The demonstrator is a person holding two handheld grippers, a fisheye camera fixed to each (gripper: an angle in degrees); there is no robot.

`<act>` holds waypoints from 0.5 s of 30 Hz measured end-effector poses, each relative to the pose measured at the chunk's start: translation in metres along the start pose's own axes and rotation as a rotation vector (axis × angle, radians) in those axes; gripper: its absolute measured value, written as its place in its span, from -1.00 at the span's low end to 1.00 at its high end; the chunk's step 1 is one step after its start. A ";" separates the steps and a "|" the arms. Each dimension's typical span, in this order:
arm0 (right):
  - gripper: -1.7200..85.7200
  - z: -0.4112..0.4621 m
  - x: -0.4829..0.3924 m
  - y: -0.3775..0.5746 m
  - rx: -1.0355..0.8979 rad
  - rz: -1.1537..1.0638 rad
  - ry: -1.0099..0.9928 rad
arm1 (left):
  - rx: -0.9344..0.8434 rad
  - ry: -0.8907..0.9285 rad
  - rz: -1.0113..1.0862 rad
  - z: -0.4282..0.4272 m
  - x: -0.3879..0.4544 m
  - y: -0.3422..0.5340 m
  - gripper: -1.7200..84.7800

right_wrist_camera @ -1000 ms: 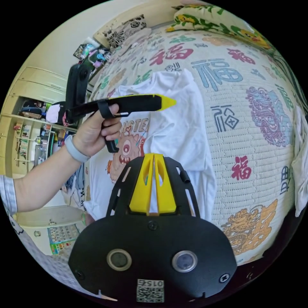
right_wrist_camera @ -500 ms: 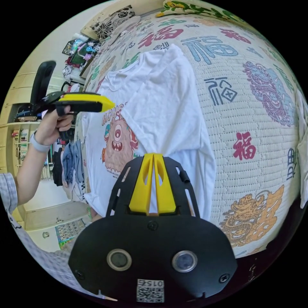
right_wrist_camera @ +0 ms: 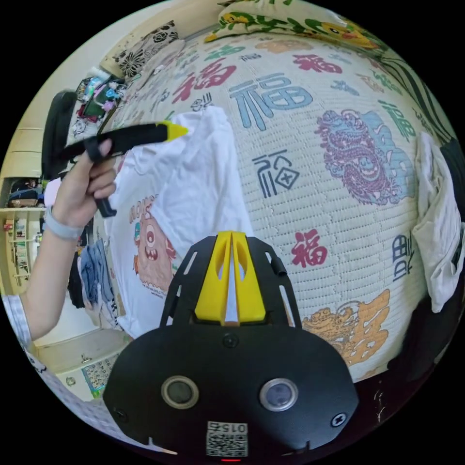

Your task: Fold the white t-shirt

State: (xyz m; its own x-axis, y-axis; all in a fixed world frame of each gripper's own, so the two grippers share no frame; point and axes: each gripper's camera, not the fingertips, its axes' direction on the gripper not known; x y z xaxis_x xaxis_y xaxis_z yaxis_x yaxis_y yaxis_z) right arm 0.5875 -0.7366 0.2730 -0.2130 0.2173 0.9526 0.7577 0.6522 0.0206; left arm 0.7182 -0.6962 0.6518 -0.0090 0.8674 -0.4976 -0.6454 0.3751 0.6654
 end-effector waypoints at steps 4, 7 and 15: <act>-0.98 0.012 0.005 0.007 -0.005 -0.016 0.030 | -0.080 -0.092 -0.043 0.012 -0.016 -0.026 -0.98; -0.98 0.013 0.014 0.010 0.013 0.023 -0.003 | -0.056 -0.076 -0.097 -0.008 -0.028 -0.027 -0.97; -0.82 0.025 0.061 0.033 0.080 0.356 -0.342 | 0.123 0.024 -0.177 -0.112 -0.029 -0.002 -0.82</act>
State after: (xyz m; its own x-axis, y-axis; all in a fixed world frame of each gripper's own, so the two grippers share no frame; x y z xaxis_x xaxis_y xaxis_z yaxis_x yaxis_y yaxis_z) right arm 0.5838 -0.6838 0.3238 -0.1502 0.6536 0.7418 0.7731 0.5453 -0.3240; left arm 0.6343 -0.7585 0.6020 0.0768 0.7772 -0.6246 -0.5401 0.5590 0.6292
